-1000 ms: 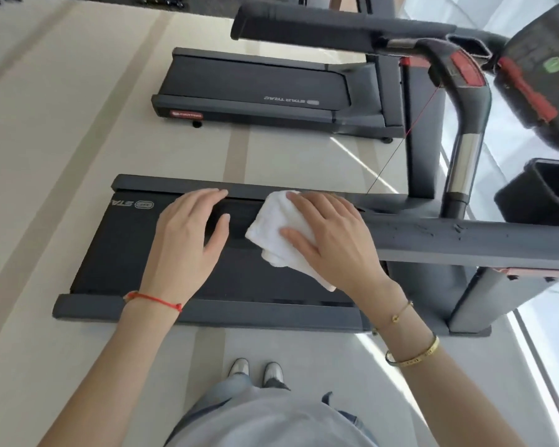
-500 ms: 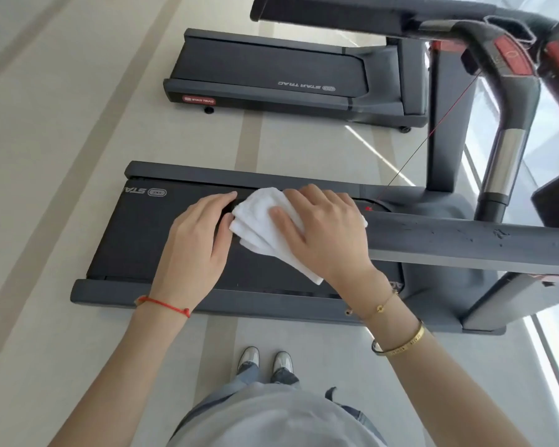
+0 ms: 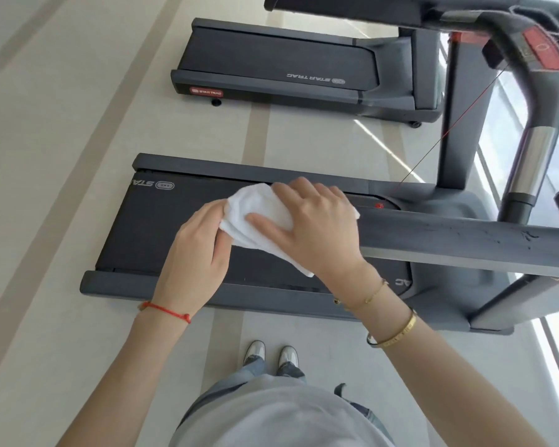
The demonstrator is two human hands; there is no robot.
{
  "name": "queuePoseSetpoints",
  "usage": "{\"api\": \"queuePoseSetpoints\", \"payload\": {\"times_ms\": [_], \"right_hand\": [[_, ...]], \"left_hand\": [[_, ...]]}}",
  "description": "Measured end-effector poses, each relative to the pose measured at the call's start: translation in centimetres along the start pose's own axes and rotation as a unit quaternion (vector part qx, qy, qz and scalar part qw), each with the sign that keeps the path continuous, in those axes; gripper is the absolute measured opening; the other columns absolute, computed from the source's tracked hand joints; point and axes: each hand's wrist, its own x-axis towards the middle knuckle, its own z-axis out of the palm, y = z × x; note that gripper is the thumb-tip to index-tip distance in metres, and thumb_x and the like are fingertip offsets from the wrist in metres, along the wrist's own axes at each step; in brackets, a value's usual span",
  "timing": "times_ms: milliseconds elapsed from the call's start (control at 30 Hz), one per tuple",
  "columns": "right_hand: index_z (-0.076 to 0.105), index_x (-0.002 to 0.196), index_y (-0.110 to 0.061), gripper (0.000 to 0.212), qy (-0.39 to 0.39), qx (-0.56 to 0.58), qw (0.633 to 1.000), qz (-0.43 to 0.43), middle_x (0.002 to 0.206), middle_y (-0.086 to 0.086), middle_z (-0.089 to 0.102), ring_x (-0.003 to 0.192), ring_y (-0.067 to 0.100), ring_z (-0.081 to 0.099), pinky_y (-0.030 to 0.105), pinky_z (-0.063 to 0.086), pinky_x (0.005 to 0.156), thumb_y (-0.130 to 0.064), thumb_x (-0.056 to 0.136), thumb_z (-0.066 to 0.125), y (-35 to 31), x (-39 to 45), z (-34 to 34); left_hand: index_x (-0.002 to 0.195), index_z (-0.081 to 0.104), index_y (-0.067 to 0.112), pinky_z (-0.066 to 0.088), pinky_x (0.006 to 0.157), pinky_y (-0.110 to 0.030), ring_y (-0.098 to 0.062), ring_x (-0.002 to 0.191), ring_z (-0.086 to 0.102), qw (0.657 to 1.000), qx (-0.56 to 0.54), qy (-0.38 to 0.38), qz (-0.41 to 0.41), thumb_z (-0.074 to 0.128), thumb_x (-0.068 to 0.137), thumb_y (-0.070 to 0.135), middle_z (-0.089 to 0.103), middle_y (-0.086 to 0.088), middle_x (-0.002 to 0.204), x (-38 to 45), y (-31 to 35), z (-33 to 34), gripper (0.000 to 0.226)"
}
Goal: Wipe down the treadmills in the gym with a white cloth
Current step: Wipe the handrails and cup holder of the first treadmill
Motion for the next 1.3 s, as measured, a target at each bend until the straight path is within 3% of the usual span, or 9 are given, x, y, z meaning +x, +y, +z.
{"api": "queuePoseSetpoints", "payload": {"times_ms": [167, 267, 467, 633, 833, 933, 1067, 1200, 1300], "right_hand": [[0.068, 0.112, -0.016, 0.047, 0.066, -0.007, 0.997, -0.041, 0.101, 0.003, 0.067, 0.09, 0.024, 0.062, 0.037, 0.047, 0.083, -0.055, 0.095, 0.051, 3.2, -3.3, -1.0], [0.068, 0.079, -0.018, 0.04, 0.061, 0.0, 0.997, 0.04, 0.069, 0.001, 0.06, 0.062, 0.023, 0.055, 0.035, 0.044, 0.062, -0.051, 0.093, 0.05, 3.1, -2.0, -1.5], [0.052, 0.062, -0.021, 0.045, -0.033, -0.009, 0.999, 0.0, 0.055, -0.004, 0.046, 0.046, 0.017, 0.041, 0.027, 0.024, 0.048, -0.057, 0.088, 0.048, -0.9, 2.2, 0.6], [0.068, 0.11, -0.02, 0.042, 0.029, 0.017, 0.997, -0.062, 0.096, -0.002, 0.066, 0.077, 0.02, 0.059, 0.034, 0.046, 0.074, -0.054, 0.096, 0.047, 3.0, -1.9, -0.7], [0.046, 0.057, -0.022, 0.05, -0.086, -0.016, 0.995, 0.055, 0.054, -0.005, 0.047, 0.049, 0.02, 0.048, 0.027, 0.034, 0.047, -0.059, 0.089, 0.037, 1.2, 1.7, -0.7], [0.063, 0.078, -0.021, 0.046, -0.052, -0.003, 0.998, -0.031, 0.066, -0.003, 0.055, 0.057, 0.02, 0.051, 0.03, 0.035, 0.057, -0.056, 0.093, 0.038, -0.4, 1.5, -0.1], [0.067, 0.112, -0.019, 0.043, 0.004, 0.022, 0.998, -0.053, 0.097, 0.0, 0.066, 0.08, 0.023, 0.059, 0.035, 0.045, 0.077, -0.052, 0.098, 0.043, 2.3, -1.9, -0.9], [0.055, 0.059, -0.02, 0.042, -0.001, -0.029, 0.995, 0.095, 0.056, -0.001, 0.05, 0.052, 0.025, 0.049, 0.033, 0.036, 0.052, -0.045, 0.091, 0.043, 4.2, -1.0, -1.4], [0.05, 0.054, -0.019, 0.044, 0.019, -0.044, 0.996, 0.073, 0.051, 0.0, 0.047, 0.046, 0.023, 0.046, 0.033, 0.035, 0.047, -0.043, 0.09, 0.045, 1.5, 0.4, -0.3]], "left_hand": [[0.138, 0.052, 0.012, 0.045, 0.107, -0.039, -0.011, 0.125, 0.052, 1.0, 0.01, -0.019, 0.007, 0.042, 0.103, 0.015, 0.057, 0.002, 0.135, -0.1, -0.2, -0.3, 0.037], [0.137, 0.052, 0.011, 0.043, 0.107, -0.034, -0.011, 0.125, 0.053, 1.0, 0.012, -0.021, 0.012, 0.041, 0.103, 0.017, 0.057, 0.002, 0.134, -0.1, 0.0, -0.4, 0.036], [0.104, 0.057, 0.008, 0.036, 0.069, -0.02, -0.008, 0.07, 0.048, 1.0, 0.008, -0.013, -0.007, 0.047, 0.097, 0.003, 0.053, 0.005, 0.088, -0.5, -0.3, 0.1, 0.014], [0.14, 0.049, 0.013, 0.041, 0.109, -0.034, -0.01, 0.127, 0.049, 1.0, -0.002, -0.03, 0.004, 0.046, 0.101, 0.015, 0.054, 0.005, 0.137, -0.5, -0.3, 0.0, 0.04], [0.126, 0.056, 0.009, 0.049, 0.096, -0.036, -0.013, 0.107, 0.057, 1.0, 0.011, -0.021, 0.019, 0.046, 0.1, 0.011, 0.059, 0.004, 0.119, -0.5, -0.2, 0.2, 0.028], [0.117, 0.059, 0.007, 0.05, 0.08, -0.034, -0.01, 0.081, 0.053, 1.0, 0.015, -0.015, 0.006, 0.051, 0.097, 0.005, 0.055, 0.007, 0.103, -0.5, -0.3, 0.1, 0.022], [0.142, 0.047, 0.013, 0.039, 0.109, -0.029, -0.009, 0.127, 0.049, 0.999, 0.014, -0.045, 0.014, 0.048, 0.1, 0.014, 0.051, 0.007, 0.138, -0.6, -0.4, 0.0, 0.042], [0.144, 0.045, 0.011, 0.038, 0.111, -0.032, -0.012, 0.13, 0.048, 0.997, 0.051, -0.047, 0.025, 0.043, 0.102, 0.02, 0.052, 0.0, 0.141, -0.3, 0.0, -0.2, 0.043], [0.132, 0.053, 0.009, 0.045, 0.102, -0.038, -0.016, 0.116, 0.056, 0.997, 0.058, -0.042, 0.038, 0.044, 0.101, 0.016, 0.058, 0.0, 0.129, 0.0, 0.1, -0.2, 0.033]]}}
